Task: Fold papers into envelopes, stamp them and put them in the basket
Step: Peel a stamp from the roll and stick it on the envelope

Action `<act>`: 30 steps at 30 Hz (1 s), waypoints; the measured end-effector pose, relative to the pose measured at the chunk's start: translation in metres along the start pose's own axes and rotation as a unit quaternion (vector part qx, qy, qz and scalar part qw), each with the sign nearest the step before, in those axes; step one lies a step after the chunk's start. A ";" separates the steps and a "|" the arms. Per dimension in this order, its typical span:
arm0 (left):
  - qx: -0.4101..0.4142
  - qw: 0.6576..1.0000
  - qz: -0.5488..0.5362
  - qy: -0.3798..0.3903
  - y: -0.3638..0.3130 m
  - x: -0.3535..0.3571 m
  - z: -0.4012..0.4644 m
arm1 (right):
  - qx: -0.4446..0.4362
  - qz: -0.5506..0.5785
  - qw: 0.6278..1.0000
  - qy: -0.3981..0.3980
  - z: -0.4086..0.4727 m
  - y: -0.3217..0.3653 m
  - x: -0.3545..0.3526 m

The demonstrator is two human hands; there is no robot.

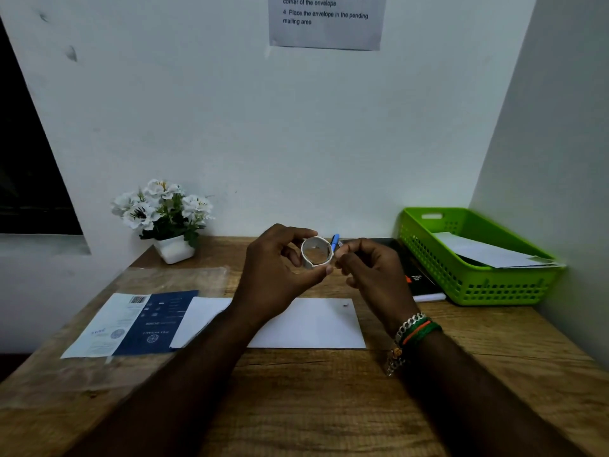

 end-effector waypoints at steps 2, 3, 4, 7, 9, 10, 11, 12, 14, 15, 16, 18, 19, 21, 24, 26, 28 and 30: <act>0.005 1.000 0.003 0.001 -0.001 0.000 0.000 | -0.018 -0.017 1.000 0.000 -0.001 0.002 0.001; 0.008 1.000 0.004 0.002 -0.001 -0.001 0.000 | -0.024 -0.022 0.999 0.000 -0.001 0.002 0.002; 0.011 1.000 0.006 0.002 -0.001 -0.001 0.000 | -0.033 -0.027 0.999 -0.001 -0.001 0.002 0.002; 0.016 1.000 0.011 0.003 -0.001 -0.001 0.000 | -0.067 -0.038 0.997 0.001 -0.001 0.007 0.001; 0.020 1.000 0.016 0.007 -0.001 -0.001 0.000 | -0.075 -0.040 0.996 0.004 -0.002 0.008 0.002; 0.025 0.999 0.018 0.010 -0.001 0.000 0.000 | -0.076 -0.038 0.996 0.007 -0.002 0.008 0.002; 0.029 0.999 0.019 0.015 -0.001 0.000 0.000 | -0.074 -0.037 0.997 0.011 -0.002 0.008 0.003; 0.032 0.999 0.019 0.020 -0.001 0.001 0.000 | -0.071 -0.037 0.997 0.013 -0.002 0.007 0.003; 0.032 0.999 0.012 0.031 0.000 0.002 0.000 | -0.062 -0.035 0.997 0.019 -0.002 0.005 0.004; 0.029 0.999 0.005 0.036 0.000 0.003 0.000 | -0.058 -0.032 0.998 0.024 -0.002 0.004 0.005; 0.026 0.999 -0.004 0.040 0.001 0.003 0.000 | -0.056 -0.029 0.998 0.029 -0.003 0.005 0.006; 0.016 0.998 -0.022 0.049 0.002 0.005 0.000 | -0.058 -0.028 0.997 0.037 -0.003 0.005 0.008; 0.010 0.998 -0.029 0.052 0.004 0.006 -0.001 | -0.059 -0.028 0.997 0.041 -0.004 0.005 0.008; -0.001 0.998 -0.038 0.059 0.006 0.007 -0.001 | -0.060 -0.028 0.997 0.050 -0.003 0.005 0.009; -0.024 0.996 -0.051 0.072 0.008 0.007 -0.001 | -0.060 -0.029 0.996 0.062 -0.003 0.005 0.009; -0.040 0.994 -0.060 0.083 0.009 0.008 -0.001 | -0.054 -0.029 0.996 0.067 -0.004 0.005 0.010; -0.053 0.993 -0.061 0.090 0.011 0.008 -0.001 | -0.045 -0.030 0.996 0.064 -0.004 0.003 0.011; -0.065 0.992 -0.064 0.090 0.014 0.008 -0.001 | -0.028 -0.015 0.998 0.061 -0.004 0.003 0.010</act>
Point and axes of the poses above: each hand's wrist, its own z-axis towards the middle knuckle, its own x-axis out of the palm, y = z × x, the point moved 6 cm from there along z, towards the middle knuckle, and after that the axes turned 9 degrees about -y, right-handed, at the moved point
